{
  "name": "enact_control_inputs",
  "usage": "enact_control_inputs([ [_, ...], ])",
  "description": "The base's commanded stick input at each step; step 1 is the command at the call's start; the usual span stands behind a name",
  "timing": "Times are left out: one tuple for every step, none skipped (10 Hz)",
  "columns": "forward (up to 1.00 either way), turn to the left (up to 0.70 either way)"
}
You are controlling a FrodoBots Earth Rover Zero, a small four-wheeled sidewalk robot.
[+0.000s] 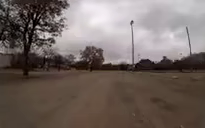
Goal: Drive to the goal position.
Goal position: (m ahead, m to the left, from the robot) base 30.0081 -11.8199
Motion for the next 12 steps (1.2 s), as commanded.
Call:
enact_control_inputs([
  [0.7, -0.01],
  [0.7, -0.01],
  [0.7, -0.01],
  [0.7, -0.01],
  [0.7, -0.01],
  [0.7, -0.01],
  [0.7, -0.01],
  [0.7, -0.01],
  [0.7, -0.03],
  [0.7, -0.04],
  [0.7, -0.04],
  [0.7, -0.02],
])
